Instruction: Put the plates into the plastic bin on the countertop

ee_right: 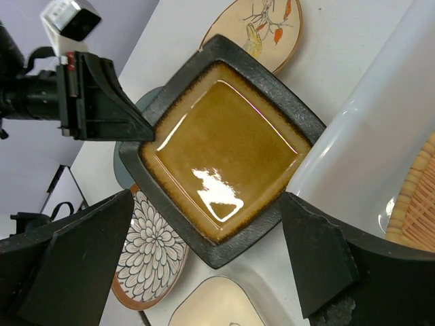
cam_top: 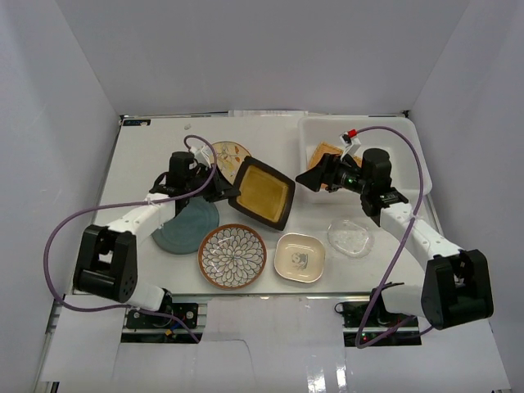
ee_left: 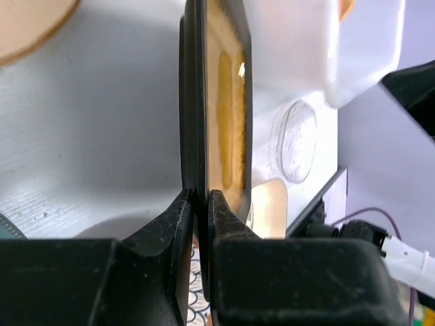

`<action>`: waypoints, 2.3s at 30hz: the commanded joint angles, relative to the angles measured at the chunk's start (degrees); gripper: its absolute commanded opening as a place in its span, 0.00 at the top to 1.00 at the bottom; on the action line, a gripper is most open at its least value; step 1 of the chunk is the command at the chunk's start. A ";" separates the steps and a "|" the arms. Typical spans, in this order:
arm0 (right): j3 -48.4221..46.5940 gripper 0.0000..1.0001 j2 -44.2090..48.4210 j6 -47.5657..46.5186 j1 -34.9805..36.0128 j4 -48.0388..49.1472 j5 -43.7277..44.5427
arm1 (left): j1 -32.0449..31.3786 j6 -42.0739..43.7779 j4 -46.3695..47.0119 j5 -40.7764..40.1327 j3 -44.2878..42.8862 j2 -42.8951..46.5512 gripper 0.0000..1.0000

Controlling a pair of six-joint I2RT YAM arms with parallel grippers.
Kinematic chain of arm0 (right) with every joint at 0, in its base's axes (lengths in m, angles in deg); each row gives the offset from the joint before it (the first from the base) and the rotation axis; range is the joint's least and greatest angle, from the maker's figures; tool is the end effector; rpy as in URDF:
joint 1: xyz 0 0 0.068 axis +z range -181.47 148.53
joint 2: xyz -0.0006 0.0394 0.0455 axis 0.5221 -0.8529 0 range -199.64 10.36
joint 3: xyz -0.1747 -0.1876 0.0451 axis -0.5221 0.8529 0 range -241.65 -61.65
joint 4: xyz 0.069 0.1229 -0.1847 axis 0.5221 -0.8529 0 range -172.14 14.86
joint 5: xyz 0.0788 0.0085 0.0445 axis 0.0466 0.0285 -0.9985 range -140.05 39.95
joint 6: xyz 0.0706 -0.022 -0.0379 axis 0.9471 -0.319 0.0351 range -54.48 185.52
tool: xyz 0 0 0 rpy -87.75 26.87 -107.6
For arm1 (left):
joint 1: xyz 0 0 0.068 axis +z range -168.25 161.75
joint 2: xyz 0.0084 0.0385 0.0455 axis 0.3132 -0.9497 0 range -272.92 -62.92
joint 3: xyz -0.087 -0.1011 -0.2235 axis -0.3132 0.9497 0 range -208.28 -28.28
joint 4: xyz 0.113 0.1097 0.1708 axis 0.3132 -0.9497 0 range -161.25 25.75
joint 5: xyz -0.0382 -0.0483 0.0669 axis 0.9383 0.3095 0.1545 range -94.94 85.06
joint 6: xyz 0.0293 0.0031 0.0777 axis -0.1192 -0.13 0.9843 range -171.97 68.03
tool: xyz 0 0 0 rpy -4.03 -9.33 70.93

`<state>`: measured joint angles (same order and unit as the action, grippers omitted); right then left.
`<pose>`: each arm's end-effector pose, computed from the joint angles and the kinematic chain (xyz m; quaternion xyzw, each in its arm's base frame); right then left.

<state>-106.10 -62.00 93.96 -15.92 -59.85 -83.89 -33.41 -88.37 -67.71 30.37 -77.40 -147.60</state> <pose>0.2703 0.1172 0.2764 -0.0970 0.7625 0.4347 0.4694 0.2873 -0.1212 0.2041 -0.0303 0.8695 -0.4248 0.2501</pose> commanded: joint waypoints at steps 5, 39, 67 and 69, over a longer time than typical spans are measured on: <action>-2.49 0.07 -1.03 -0.68 1.24 0.44 0.09 | 0.92 -5.51 7.86 -3.92 -1.41 13.13 1.00; -5.37 0.10 -10.79 -4.34 10.29 3.73 3.87 | 1.89 -18.02 19.48 3.64 3.16 21.84 1.00; -23.15 0.07 -28.54 -11.34 6.86 -1.07 -32.42 | 1.80 -19.14 22.54 4.77 2.54 21.14 1.00; -21.48 0.32 -28.10 -7.02 6.86 4.02 -33.56 | 1.89 -18.97 22.54 5.12 1.58 20.88 1.00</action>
<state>-129.40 -92.20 79.12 -8.86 -65.84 -110.82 -31.40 -104.39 -52.26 32.67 -70.84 -128.17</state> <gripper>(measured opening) 0.774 0.209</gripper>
